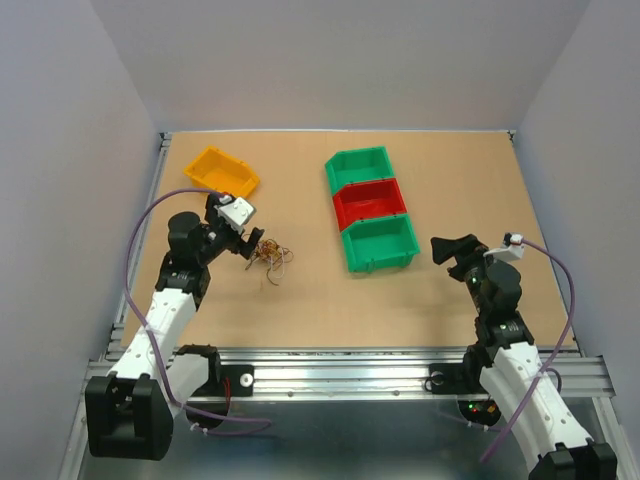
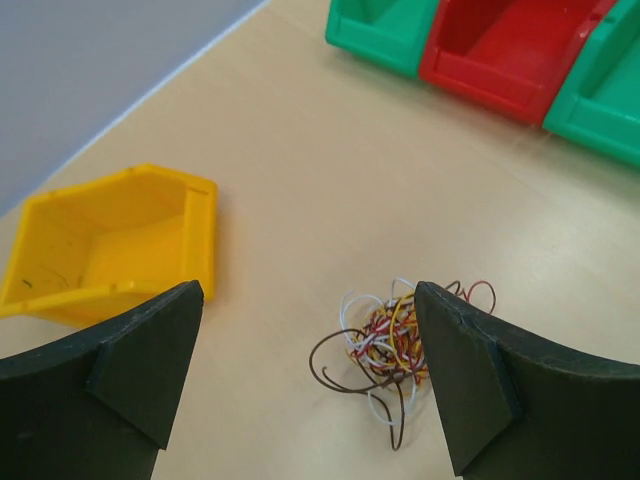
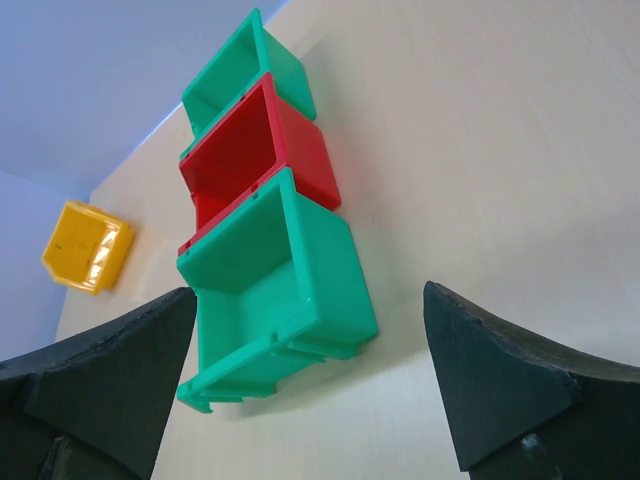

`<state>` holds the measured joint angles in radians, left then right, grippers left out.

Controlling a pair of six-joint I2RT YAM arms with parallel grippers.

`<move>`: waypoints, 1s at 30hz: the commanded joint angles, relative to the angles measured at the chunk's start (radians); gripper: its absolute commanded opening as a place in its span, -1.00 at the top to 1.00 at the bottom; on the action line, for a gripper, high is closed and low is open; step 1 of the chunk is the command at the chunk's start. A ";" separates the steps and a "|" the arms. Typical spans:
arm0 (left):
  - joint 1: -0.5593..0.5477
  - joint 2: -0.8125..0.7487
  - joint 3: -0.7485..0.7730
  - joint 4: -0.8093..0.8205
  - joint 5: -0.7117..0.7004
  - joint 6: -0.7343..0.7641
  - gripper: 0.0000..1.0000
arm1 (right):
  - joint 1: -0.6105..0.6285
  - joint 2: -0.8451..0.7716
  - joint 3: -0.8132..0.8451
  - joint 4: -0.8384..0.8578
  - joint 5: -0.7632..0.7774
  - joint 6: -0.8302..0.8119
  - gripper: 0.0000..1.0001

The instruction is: Untangle the cables

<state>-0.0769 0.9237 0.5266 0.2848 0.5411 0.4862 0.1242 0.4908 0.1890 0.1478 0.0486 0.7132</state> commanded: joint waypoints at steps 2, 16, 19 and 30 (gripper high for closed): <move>-0.021 0.029 0.056 -0.104 -0.015 0.072 -0.98 | -0.001 -0.021 0.027 -0.033 -0.004 -0.040 -1.00; -0.170 0.282 0.101 -0.130 -0.251 0.092 -0.98 | -0.001 -0.235 -0.025 -0.057 -0.101 -0.086 -1.00; -0.176 0.325 0.118 -0.130 -0.268 0.083 -0.91 | -0.003 -0.221 -0.016 -0.066 -0.111 -0.109 -1.00; -0.187 0.423 0.184 -0.168 -0.279 0.066 1.00 | 0.006 0.083 0.066 -0.014 -0.279 -0.172 -0.97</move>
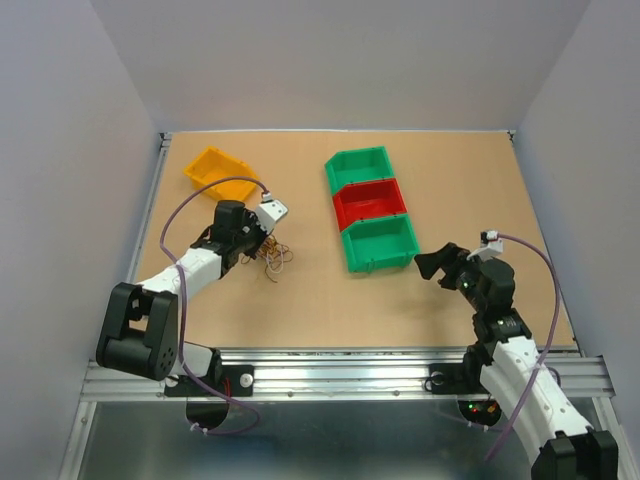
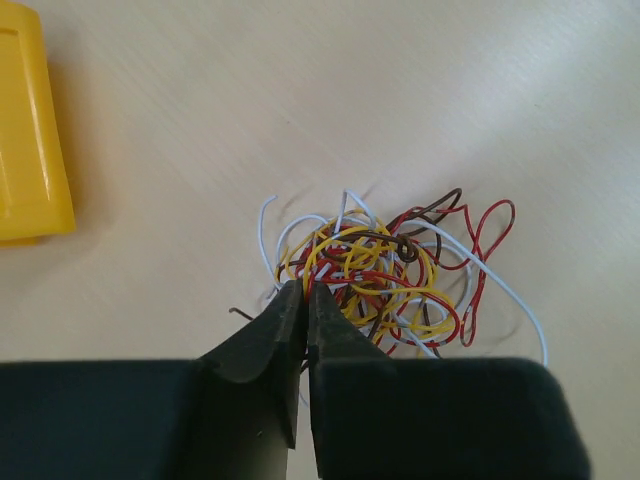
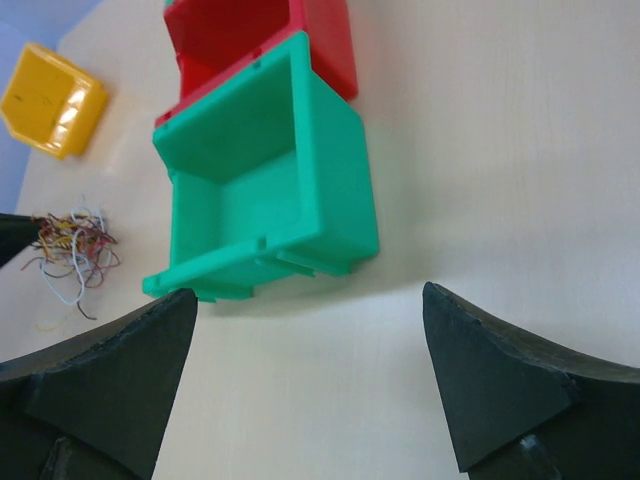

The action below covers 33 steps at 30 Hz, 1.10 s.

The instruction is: Untangle the cables

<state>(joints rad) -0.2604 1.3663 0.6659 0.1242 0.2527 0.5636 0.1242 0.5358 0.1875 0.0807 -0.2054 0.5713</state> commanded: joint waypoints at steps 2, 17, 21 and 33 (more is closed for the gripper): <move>-0.005 -0.035 0.052 -0.012 0.031 -0.019 1.00 | 0.011 0.056 0.087 0.056 -0.017 -0.045 -0.89; -0.086 0.043 0.426 -0.117 0.145 -0.158 1.00 | 0.038 0.453 0.348 0.067 -0.002 -0.206 -0.36; -0.086 0.118 0.559 -0.115 0.168 -0.249 1.00 | 0.068 0.580 0.409 0.068 0.058 -0.246 -0.31; -0.085 0.128 0.554 0.012 0.160 -0.340 1.00 | 0.095 0.823 0.524 0.076 0.169 -0.275 0.12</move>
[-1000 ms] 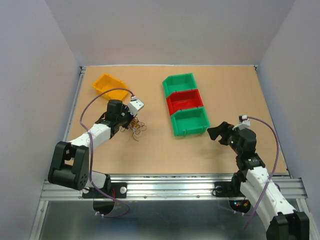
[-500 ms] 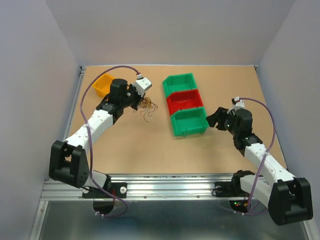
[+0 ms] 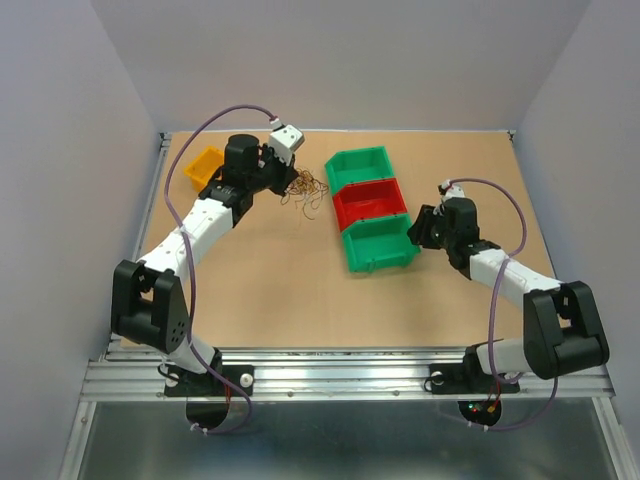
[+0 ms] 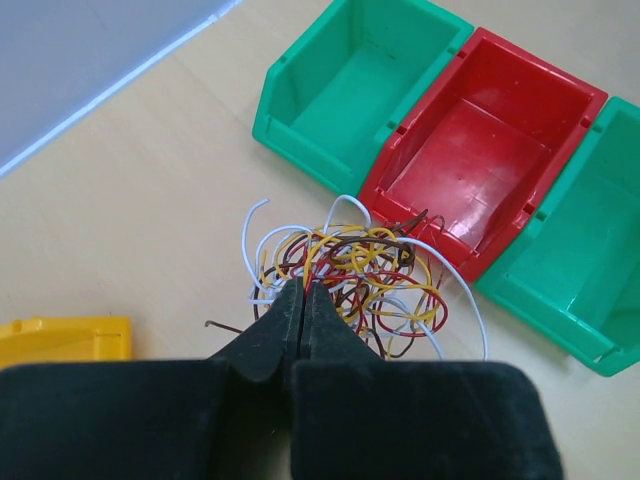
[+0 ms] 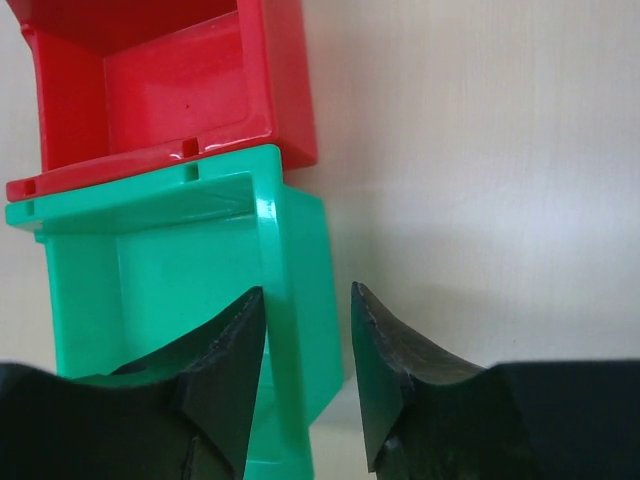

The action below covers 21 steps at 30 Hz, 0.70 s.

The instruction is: Untangle the cables

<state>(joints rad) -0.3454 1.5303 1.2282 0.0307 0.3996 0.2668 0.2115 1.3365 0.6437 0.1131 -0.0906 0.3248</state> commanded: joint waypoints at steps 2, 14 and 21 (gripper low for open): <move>0.002 -0.056 -0.055 0.135 0.019 -0.043 1.00 | 0.008 0.026 0.068 0.043 0.069 -0.030 0.26; 0.000 -0.110 -0.176 0.204 0.013 -0.012 1.00 | 0.008 -0.001 0.122 0.016 0.299 -0.098 0.92; 0.000 -0.121 -0.217 0.227 0.022 -0.008 1.00 | -0.004 0.128 0.246 -0.009 0.414 -0.151 0.99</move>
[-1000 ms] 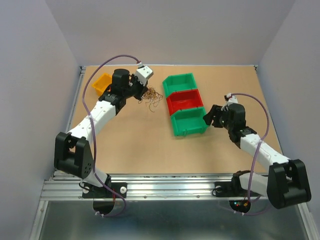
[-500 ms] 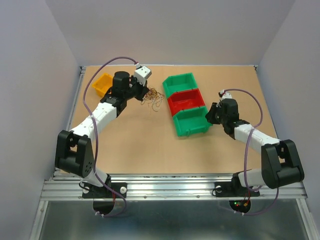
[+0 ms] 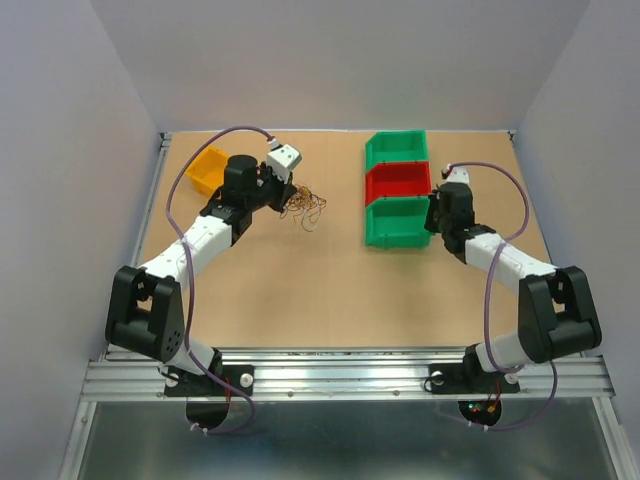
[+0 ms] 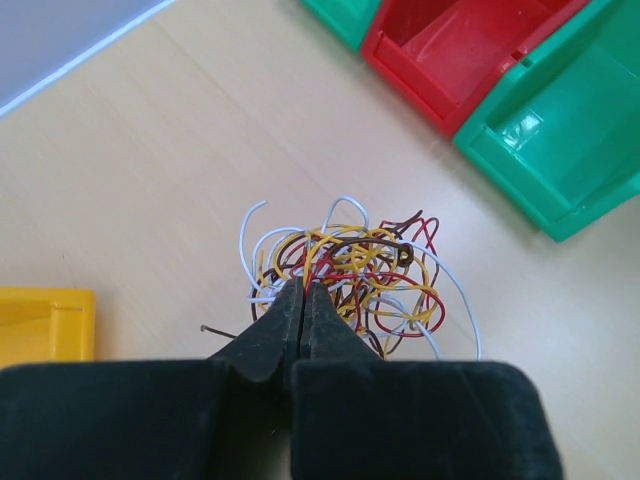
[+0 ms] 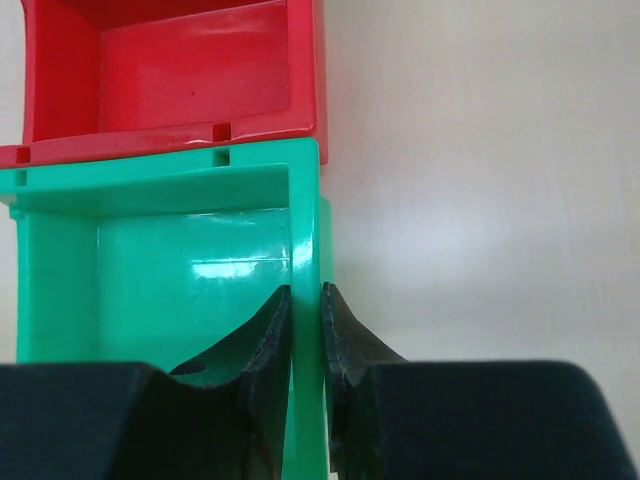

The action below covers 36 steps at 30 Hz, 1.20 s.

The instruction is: Untangle the cables

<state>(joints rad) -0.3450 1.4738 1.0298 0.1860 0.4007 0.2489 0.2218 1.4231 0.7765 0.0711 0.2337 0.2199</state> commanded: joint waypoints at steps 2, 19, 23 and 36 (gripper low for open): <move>0.000 -0.063 -0.027 0.079 0.033 0.007 1.00 | -0.038 0.074 0.147 0.021 0.118 -0.065 0.99; 0.000 -0.076 -0.068 0.121 0.075 -0.011 1.00 | -0.131 0.022 0.259 -0.068 0.161 0.027 -0.63; -0.002 -0.089 -0.079 0.125 0.122 -0.017 1.00 | -0.127 -0.096 0.215 -0.021 -0.191 0.065 -0.70; -0.002 -0.144 -0.125 0.168 0.136 -0.026 1.00 | 0.134 -0.272 0.117 0.221 -0.371 0.210 -1.00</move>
<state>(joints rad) -0.3454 1.3891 0.9165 0.2760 0.5201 0.2295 0.3637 1.2274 0.9192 0.1375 -0.1226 0.3534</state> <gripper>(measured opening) 0.033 0.997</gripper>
